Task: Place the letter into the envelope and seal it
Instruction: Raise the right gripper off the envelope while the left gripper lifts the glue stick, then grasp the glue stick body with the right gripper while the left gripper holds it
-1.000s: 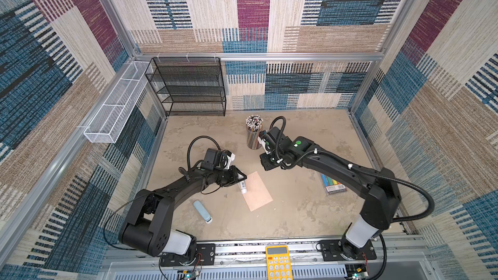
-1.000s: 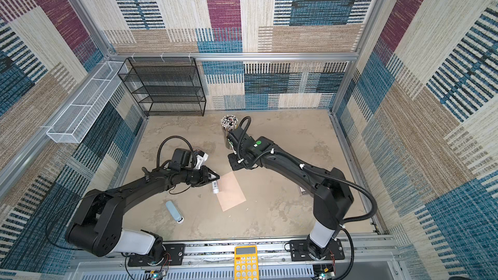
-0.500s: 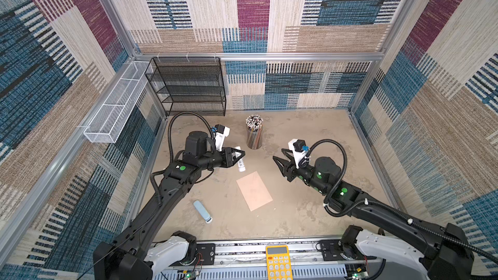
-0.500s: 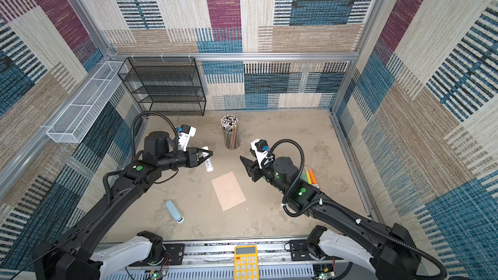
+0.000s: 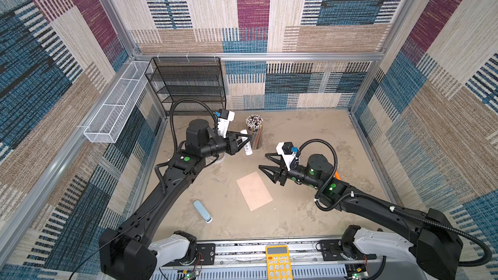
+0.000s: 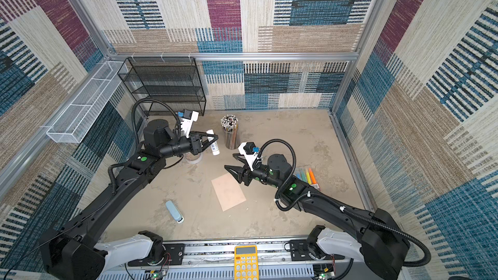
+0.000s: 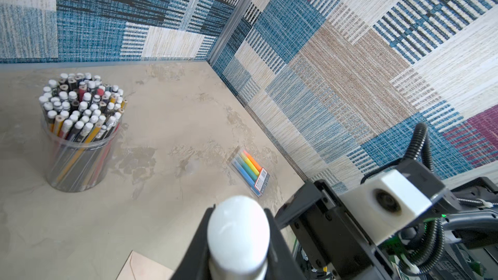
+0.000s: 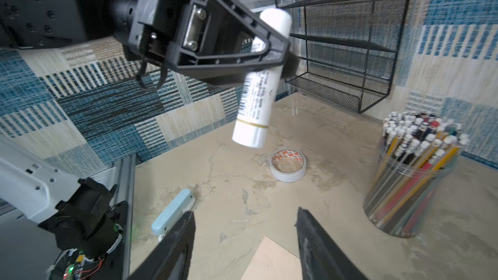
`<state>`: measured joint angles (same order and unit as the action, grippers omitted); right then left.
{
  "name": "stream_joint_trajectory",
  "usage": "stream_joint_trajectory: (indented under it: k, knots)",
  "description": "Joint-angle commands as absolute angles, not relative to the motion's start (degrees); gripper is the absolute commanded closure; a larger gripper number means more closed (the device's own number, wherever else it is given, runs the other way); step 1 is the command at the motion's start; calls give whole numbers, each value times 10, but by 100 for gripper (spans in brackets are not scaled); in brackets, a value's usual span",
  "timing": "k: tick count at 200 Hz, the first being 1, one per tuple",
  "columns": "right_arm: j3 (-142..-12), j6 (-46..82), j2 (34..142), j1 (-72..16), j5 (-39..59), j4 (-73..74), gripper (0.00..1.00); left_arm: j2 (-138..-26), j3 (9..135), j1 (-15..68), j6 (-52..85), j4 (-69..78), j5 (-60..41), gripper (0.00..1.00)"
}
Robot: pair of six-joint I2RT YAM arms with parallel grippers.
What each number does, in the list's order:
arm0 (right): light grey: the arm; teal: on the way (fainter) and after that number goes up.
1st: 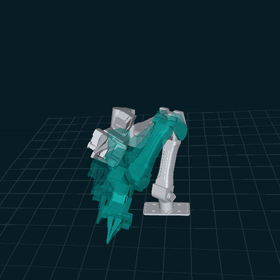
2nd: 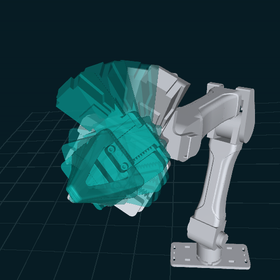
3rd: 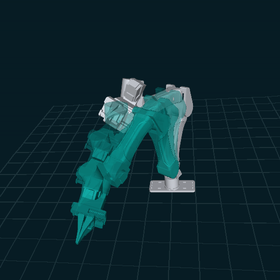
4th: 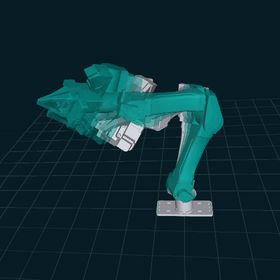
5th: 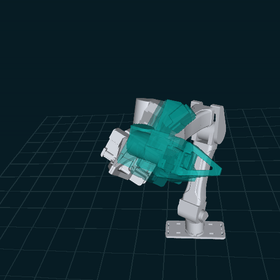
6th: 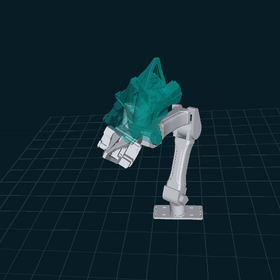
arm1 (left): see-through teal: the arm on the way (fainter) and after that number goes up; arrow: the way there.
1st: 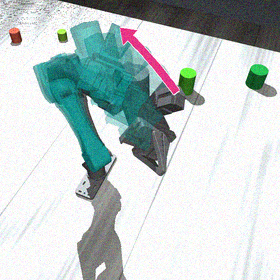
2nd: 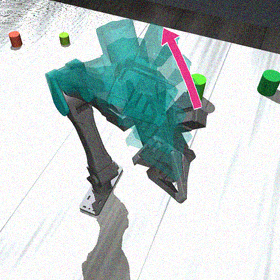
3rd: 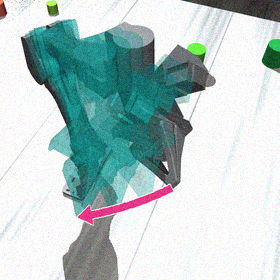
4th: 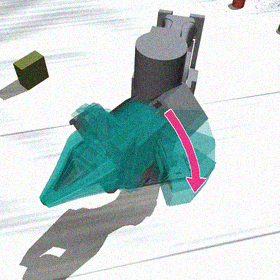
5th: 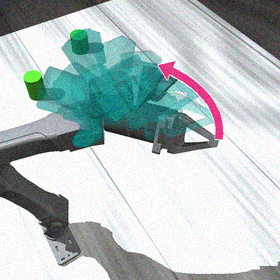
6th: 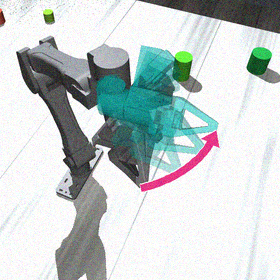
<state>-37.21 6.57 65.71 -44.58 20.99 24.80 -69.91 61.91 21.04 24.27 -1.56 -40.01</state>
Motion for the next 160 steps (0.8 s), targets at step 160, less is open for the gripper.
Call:
stream_joint_trajectory:
  k: [160]
  knots:
    - [-378,99,754,-415,293,445,34,-708,534,234,202,215,-531,82]
